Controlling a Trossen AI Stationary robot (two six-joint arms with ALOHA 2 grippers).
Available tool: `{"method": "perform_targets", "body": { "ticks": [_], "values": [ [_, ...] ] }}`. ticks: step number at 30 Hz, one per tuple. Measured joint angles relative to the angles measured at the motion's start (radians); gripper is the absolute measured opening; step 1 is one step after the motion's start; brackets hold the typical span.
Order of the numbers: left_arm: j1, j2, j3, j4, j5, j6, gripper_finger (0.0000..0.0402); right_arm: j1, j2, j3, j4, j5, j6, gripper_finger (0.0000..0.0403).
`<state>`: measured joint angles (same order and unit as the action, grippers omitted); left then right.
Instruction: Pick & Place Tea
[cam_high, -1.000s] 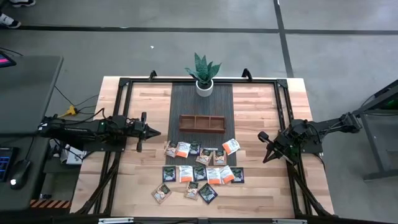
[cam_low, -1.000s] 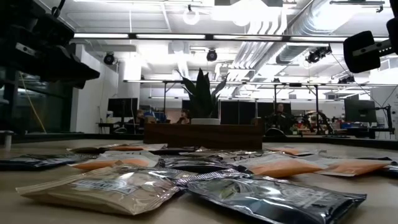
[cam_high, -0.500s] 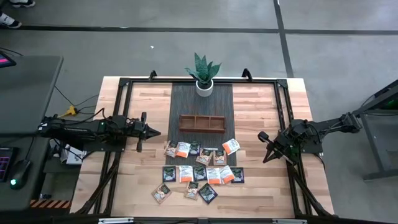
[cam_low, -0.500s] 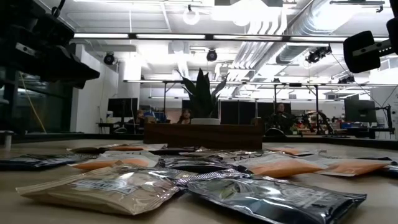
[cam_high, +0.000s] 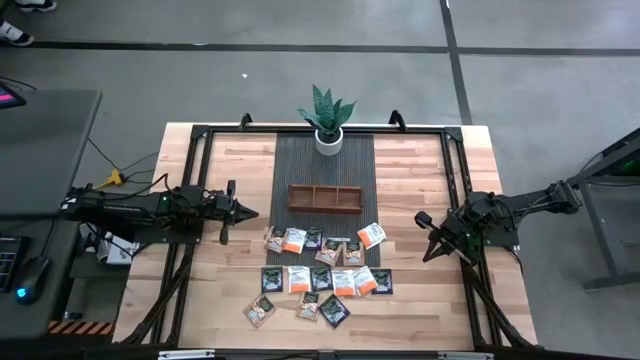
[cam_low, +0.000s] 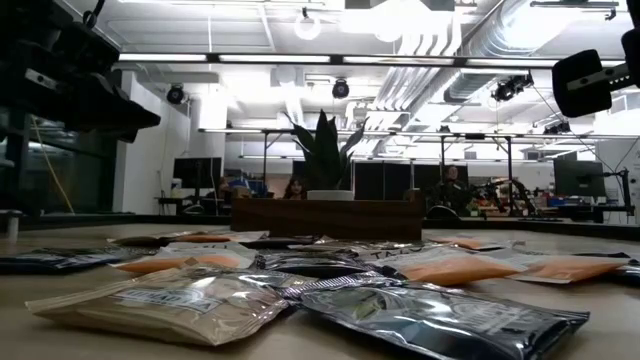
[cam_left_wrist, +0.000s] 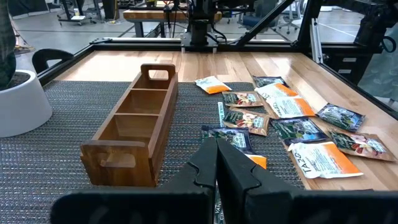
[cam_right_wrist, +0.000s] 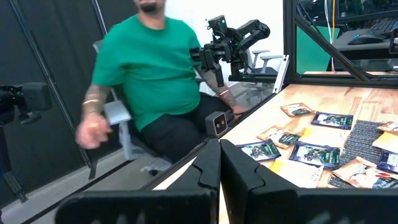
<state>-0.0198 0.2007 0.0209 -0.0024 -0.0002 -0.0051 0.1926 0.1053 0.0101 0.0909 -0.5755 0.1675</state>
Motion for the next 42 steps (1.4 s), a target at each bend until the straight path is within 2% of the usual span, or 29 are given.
{"method": "perform_targets", "body": {
  "ticks": [36, 42],
  "values": [
    [0.000, 0.000, 0.000, 0.000, 0.000, 0.000, 0.0001, -0.001, 0.000, 0.000, 0.040, 0.000, -0.037, 0.0000],
    [0.000, 0.000, 0.000, 0.000, 0.000, 0.000, 0.0001, -0.001, 0.000, 0.000, 0.091, 0.000, 0.099, 0.0000]
  ]
}}
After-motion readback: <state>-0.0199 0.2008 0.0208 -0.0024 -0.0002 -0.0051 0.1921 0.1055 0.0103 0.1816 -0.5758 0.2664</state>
